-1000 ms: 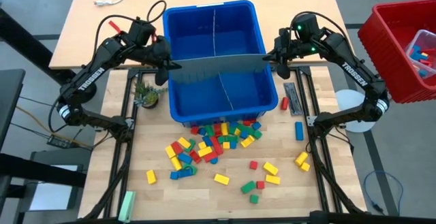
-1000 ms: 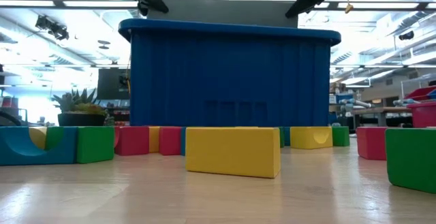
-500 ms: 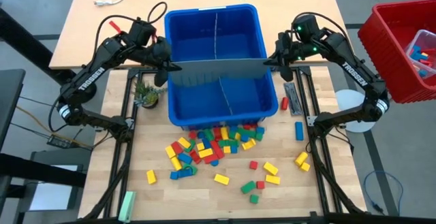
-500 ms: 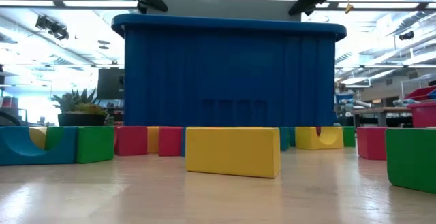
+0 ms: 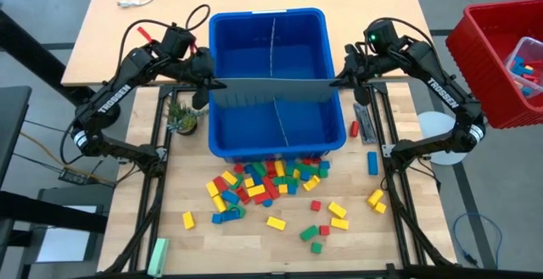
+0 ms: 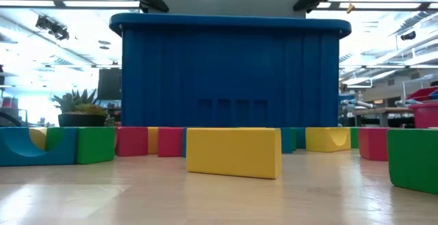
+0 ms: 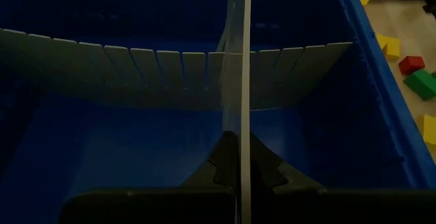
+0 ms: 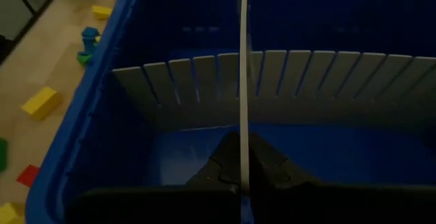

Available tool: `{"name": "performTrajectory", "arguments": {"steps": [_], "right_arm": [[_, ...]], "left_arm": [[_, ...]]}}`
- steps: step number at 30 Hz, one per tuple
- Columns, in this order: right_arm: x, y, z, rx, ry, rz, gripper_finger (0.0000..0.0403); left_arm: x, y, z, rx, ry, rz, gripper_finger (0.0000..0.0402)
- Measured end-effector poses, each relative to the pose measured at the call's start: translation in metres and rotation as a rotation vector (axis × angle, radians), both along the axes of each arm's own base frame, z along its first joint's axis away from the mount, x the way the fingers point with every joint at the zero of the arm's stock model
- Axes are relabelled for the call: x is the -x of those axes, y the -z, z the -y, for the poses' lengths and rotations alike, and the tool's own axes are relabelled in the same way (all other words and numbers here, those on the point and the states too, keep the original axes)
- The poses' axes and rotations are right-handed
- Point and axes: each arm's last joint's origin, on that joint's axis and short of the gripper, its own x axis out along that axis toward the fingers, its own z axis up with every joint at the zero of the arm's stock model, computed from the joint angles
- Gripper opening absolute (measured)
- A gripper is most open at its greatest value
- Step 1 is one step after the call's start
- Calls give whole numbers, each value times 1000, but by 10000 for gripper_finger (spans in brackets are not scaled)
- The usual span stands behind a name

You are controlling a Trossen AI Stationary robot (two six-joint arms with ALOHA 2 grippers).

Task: Sort blocks
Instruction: Assemble the blue bin using gray bin divider

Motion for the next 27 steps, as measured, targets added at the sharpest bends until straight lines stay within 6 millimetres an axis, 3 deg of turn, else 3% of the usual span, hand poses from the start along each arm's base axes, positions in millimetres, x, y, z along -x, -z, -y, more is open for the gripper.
{"name": "performTrajectory", "arguments": {"steps": [9,14,21,27], "right_arm": [[2,2,-4,-32,-53,-2,0],[2,2,-3,16,-15,-42,0],[2,4,-1,45,22,-78,0],[1,18,1,39,38,-134,0]], "left_arm": [[-3,8,2,43,123,30,12],[-3,18,-1,-11,26,-60,12],[-5,17,-3,-31,26,-41,12],[-7,18,-3,-35,27,-46,12]]}}
